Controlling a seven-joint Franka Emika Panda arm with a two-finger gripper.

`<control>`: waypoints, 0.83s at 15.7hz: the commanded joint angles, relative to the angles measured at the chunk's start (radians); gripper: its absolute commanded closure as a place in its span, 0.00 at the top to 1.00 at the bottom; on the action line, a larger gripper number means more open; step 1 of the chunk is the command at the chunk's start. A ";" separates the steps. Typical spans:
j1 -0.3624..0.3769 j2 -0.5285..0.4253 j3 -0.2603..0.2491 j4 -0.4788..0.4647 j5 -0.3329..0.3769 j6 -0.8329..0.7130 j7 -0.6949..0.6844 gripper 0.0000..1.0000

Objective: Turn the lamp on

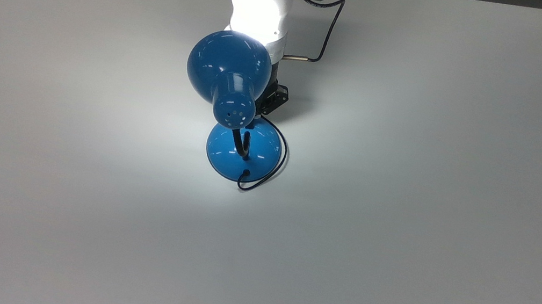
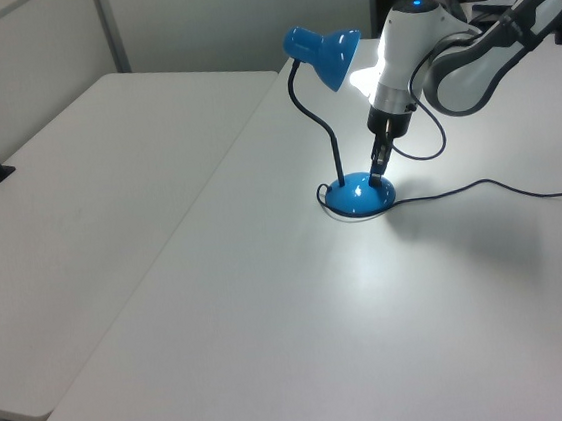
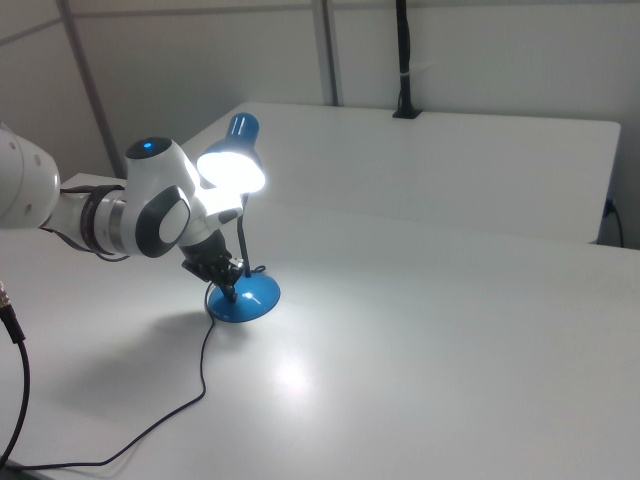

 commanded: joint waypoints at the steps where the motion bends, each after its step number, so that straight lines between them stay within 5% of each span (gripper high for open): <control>1: -0.007 0.053 -0.001 0.026 -0.022 0.034 0.001 0.00; 5: -0.013 0.009 -0.001 0.021 -0.022 -0.006 -0.003 0.00; 13: 0.000 -0.203 -0.003 0.026 -0.022 -0.470 -0.003 0.00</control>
